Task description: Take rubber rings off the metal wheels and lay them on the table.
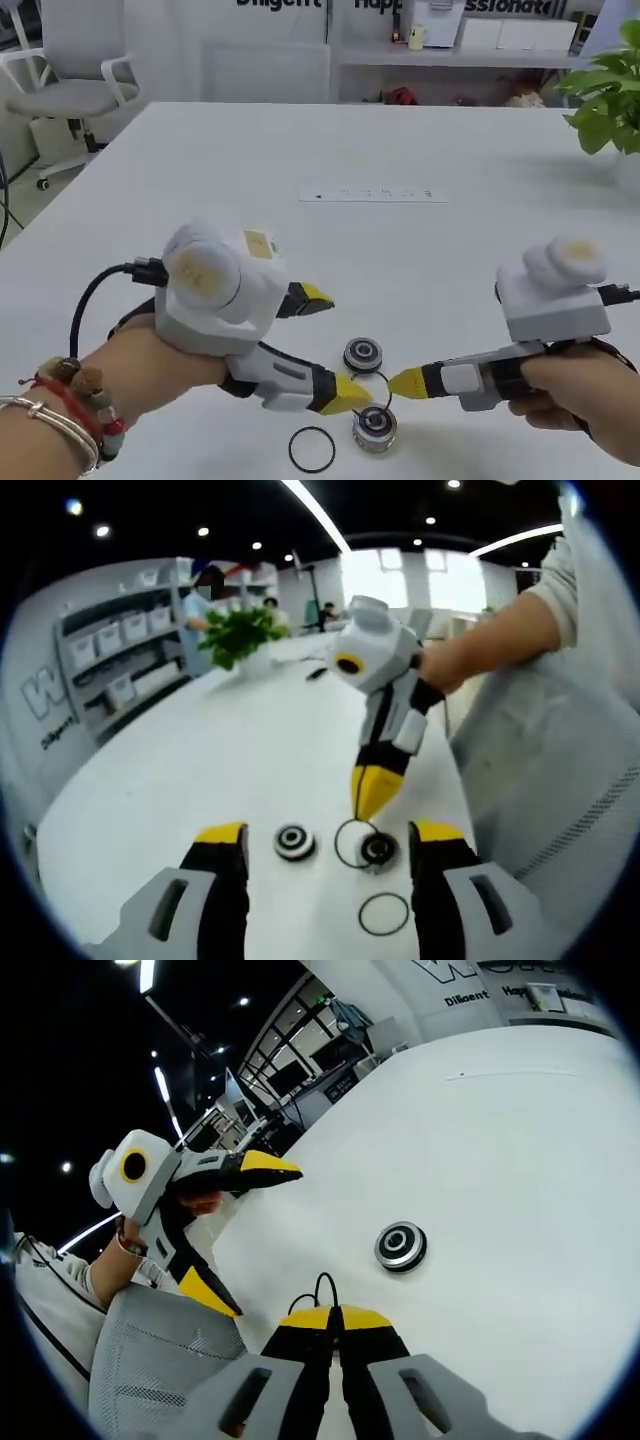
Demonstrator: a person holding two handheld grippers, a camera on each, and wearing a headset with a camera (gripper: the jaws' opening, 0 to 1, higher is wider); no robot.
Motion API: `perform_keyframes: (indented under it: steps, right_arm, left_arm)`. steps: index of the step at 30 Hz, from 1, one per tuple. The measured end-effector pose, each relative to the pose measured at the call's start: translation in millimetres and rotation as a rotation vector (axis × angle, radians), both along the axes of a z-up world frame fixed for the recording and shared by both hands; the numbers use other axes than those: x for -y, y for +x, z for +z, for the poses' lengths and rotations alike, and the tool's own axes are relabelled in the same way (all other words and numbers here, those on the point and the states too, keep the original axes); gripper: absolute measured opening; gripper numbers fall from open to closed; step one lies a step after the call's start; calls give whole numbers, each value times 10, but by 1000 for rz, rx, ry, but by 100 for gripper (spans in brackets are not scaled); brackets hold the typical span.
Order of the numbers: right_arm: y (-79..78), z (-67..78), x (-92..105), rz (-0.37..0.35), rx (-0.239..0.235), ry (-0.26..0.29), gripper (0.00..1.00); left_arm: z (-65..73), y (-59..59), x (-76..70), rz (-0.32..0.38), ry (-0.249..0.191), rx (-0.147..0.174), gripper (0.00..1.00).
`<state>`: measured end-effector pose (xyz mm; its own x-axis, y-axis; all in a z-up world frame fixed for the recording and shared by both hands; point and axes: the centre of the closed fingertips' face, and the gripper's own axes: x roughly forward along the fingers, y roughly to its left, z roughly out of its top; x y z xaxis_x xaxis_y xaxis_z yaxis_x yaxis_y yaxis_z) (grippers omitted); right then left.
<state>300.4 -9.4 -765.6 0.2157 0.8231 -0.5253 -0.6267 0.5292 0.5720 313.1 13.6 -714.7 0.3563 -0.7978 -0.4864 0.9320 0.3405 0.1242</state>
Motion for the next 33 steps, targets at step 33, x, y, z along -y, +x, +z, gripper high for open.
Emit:
perform_keyframes:
  steps: [33]
  right_arm:
    - [-122,290,-305,58,27,97,0]
  left_arm:
    - [712,-357,-917,171,-107,113,95]
